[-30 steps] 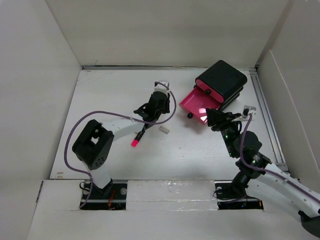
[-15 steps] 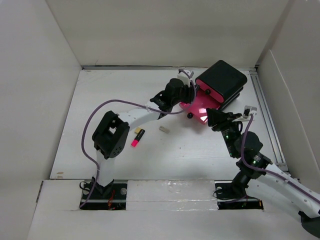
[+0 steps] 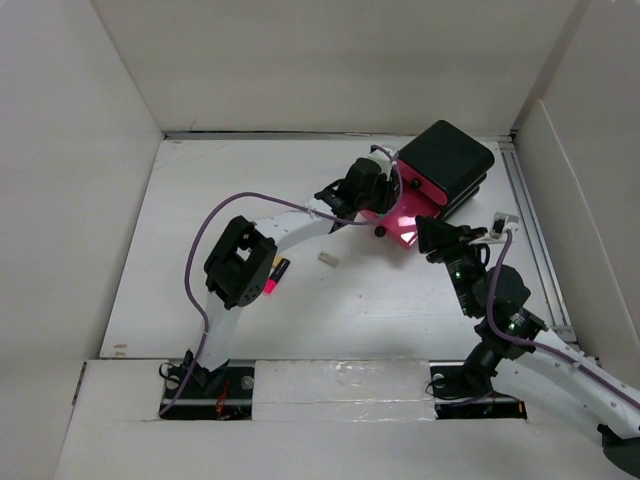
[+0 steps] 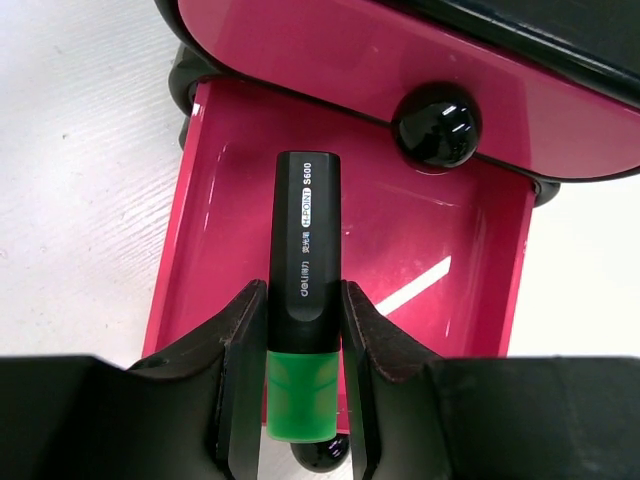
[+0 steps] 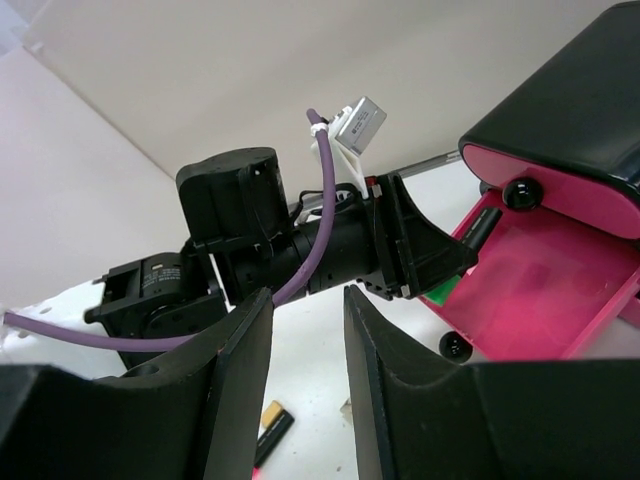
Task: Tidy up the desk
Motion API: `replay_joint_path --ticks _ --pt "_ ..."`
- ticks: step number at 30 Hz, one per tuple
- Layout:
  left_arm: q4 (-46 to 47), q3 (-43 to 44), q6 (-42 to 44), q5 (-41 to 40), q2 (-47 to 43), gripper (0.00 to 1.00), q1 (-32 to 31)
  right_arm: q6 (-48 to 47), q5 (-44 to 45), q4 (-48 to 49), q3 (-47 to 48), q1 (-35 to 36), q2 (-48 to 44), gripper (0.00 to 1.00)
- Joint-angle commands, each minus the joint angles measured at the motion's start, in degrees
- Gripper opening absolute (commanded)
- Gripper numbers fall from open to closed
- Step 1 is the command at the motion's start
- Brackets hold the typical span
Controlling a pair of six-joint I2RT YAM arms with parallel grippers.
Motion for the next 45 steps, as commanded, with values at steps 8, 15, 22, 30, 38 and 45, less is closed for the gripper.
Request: replay_joint_path --ticks 8,15,22,30,38,45 --pt "-0.24 -0.60 5.22 -8.61 -5.51 0.72 0.23 -0.15 0.17 3.67 1.93 -0.25 2.09 0.40" --pt "5.47 -10.96 3.84 -14.42 -18.06 0.72 0.23 -0.50 0.08 3.85 2.10 -0.25 2.80 0.41" --pt "0.75 -37.56 -6.43 -31.44 -40.57 0.65 -0.55 -0.42 -2.30 1.22 3.68 -0.77 2.01 0.28" --pt "-14.30 -57.02 -24.92 -35.00 -56.67 0.68 5.24 0.11 -5.46 1.39 4.04 -0.77 2.80 0.21" --pt "-11.23 -62.83 -26.33 -29.21 -53.87 0.79 5.24 0.20 -4.94 2.62 2.89 -0.77 2.09 0.50" --pt "-5.77 -65.12 -22.37 -25.16 -49.66 0.77 4.19 0.11 -5.02 2.53 3.42 -0.77 3.85 0.50"
